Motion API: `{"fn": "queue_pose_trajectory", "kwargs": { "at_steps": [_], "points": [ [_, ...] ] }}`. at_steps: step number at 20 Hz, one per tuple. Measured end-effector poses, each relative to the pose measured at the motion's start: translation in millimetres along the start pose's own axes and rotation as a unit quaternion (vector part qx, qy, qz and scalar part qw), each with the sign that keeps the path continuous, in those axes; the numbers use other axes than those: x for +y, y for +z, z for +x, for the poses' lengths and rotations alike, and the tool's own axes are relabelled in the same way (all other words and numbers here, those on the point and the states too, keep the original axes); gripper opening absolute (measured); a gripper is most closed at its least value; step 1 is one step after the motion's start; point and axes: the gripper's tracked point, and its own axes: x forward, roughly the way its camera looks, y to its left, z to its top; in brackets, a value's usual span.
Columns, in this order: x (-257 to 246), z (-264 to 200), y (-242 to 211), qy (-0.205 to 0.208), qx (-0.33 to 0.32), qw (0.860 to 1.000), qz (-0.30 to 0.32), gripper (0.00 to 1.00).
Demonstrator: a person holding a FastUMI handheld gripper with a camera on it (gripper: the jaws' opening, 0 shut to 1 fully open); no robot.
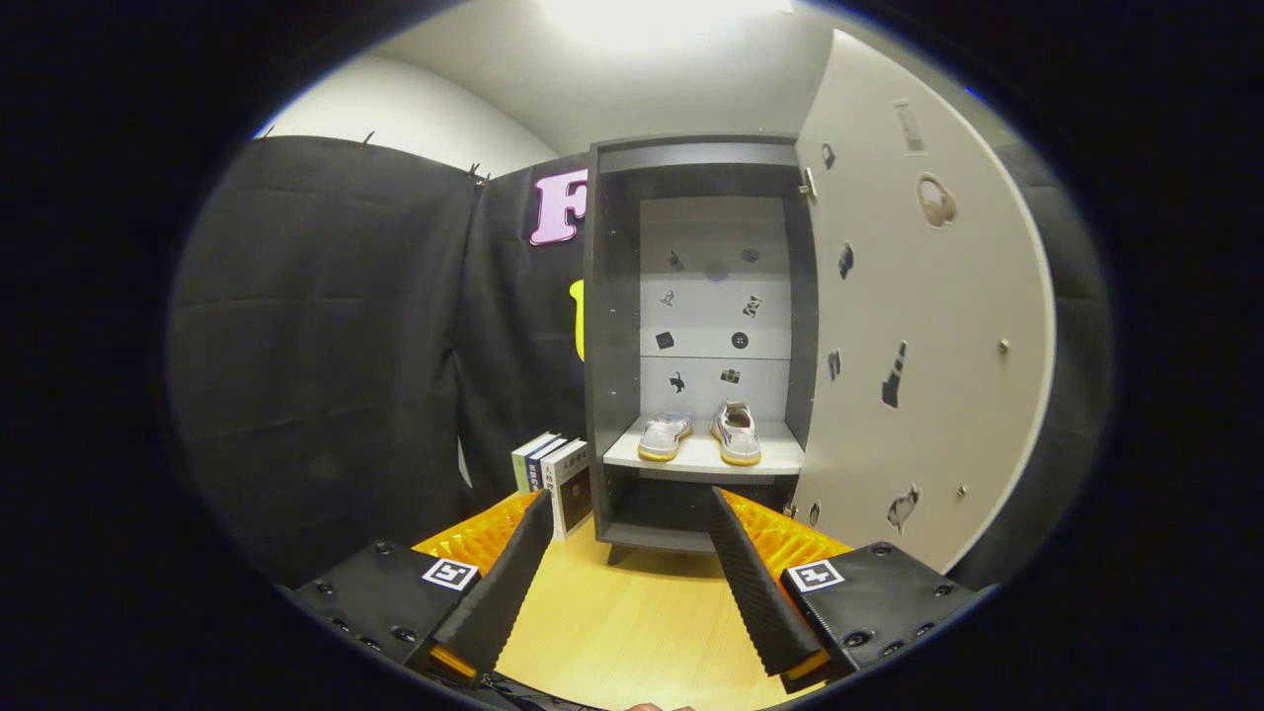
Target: Open the shoe cabinet door, grab the shoes and put them into the shoe cabinet, then close the shoe cabinet door.
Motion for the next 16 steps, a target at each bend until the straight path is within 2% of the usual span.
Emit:
{"fn": "queue_pose_trajectory", "kwargs": {
  "at_steps": [3,5,10,12,16],
  "points": [
    [-34.7,-29.0,-23.7,-0.021,0.023,0.999,0.015,0.97],
    [-64.3,-45.2,-23.7,-0.043,0.029,0.998,0.033,0.98],
    [-143.4,-95.3,-11.7,-0.062,-0.012,0.997,0.054,0.98],
    [-184.6,-110.9,-17.2,-0.079,-0.003,0.996,0.052,0.98],
    [-259.0,-116.2,-7.3,-0.102,-0.014,0.993,0.055,0.98]
  ]
}}
